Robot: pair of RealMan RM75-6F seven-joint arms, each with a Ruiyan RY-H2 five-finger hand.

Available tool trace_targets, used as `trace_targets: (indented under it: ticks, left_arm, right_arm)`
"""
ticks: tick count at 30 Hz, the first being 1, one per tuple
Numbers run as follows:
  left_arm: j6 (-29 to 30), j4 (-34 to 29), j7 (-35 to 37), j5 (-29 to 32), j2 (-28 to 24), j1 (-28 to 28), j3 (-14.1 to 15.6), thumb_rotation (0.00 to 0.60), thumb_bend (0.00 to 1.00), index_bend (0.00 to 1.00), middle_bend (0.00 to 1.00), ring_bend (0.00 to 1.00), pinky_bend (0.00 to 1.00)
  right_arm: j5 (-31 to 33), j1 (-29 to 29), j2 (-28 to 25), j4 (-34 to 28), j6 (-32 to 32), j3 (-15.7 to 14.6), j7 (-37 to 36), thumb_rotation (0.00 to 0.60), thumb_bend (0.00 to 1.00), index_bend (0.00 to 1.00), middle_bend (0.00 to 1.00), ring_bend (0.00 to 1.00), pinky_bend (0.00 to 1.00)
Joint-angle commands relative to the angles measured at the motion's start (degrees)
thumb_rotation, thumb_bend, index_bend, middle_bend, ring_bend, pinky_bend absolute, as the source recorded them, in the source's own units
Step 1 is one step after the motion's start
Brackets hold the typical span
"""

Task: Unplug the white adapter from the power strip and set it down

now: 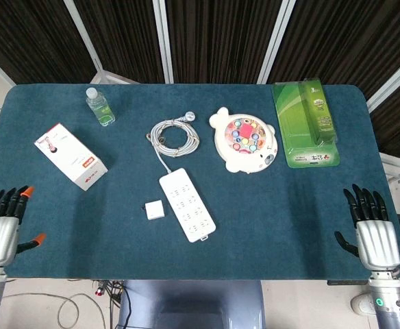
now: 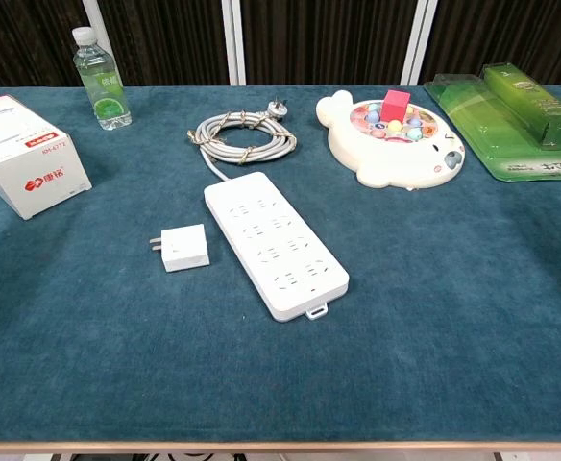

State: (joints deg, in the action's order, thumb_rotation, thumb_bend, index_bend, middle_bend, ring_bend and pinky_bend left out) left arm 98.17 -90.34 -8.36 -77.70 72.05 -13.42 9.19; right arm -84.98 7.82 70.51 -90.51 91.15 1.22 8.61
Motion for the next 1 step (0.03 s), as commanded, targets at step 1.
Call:
trace_targets:
  ticks: [1]
  left_arm:
    - [2.1, 2.7, 3.3, -0.7, -0.5, 3.1, 0.5, 0.6, 0.04, 0.06, 0.06, 0.04, 0.02]
  right_arm:
    - [-0.6, -2.0, -0.8, 2.5, 1.5, -1.1, -3.2, 0.6, 0.29, 0.0, 0.0, 0.0, 0.0]
